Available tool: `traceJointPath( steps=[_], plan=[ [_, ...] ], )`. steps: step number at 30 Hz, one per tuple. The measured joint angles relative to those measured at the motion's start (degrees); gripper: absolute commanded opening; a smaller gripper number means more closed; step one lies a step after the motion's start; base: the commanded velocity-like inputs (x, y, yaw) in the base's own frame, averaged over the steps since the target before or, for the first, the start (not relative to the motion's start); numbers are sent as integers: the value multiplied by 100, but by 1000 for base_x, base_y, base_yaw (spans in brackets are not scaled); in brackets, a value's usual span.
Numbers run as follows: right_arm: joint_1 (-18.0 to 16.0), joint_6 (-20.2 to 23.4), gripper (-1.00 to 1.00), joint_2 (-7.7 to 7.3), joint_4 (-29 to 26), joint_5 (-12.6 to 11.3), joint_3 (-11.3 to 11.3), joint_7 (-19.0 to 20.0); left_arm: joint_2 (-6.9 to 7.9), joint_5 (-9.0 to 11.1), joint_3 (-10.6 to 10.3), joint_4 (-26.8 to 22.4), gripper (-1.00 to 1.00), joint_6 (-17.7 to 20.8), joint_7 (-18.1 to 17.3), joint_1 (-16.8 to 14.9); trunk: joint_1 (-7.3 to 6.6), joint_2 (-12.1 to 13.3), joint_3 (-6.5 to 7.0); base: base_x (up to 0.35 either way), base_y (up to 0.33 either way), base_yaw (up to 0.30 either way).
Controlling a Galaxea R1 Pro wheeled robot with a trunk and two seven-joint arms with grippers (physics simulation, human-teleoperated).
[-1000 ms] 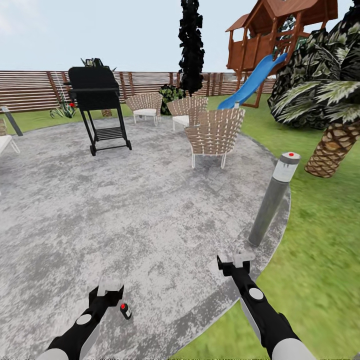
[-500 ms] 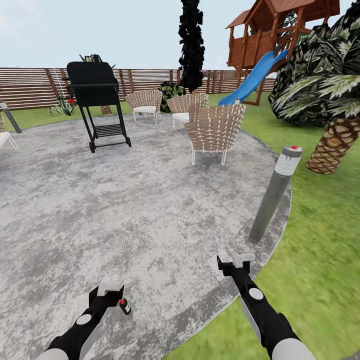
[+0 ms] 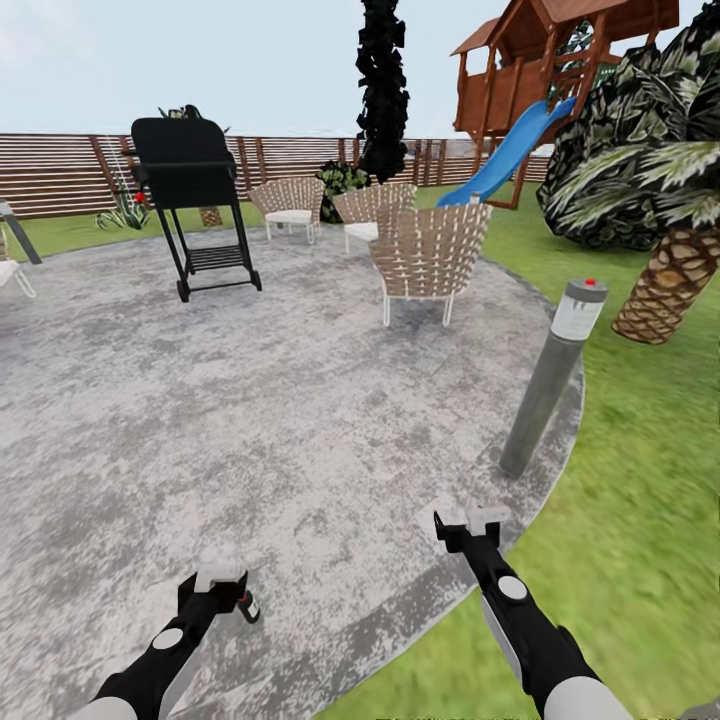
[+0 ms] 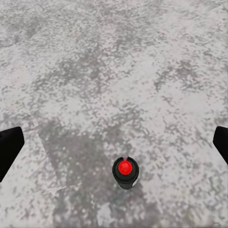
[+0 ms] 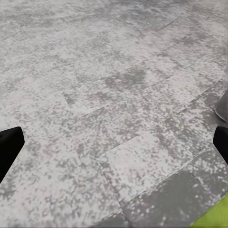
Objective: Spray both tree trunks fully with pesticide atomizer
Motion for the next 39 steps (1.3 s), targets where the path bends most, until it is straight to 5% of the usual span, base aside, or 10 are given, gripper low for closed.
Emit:
traceJointPath(
  steps=[33, 39],
  plan=[
    [4, 0, 100, -3, 19, 0, 0, 0, 0, 0, 0, 15, 100, 1, 0, 0, 725, -1324, -592, 0, 0, -31],
    [3, 0, 100, -6, 14, 0, -5, -1, 1, -1, -1, 23, 100, 1, 0, 0, 741, -1333, -726, 0, 0, -1]
  ],
)
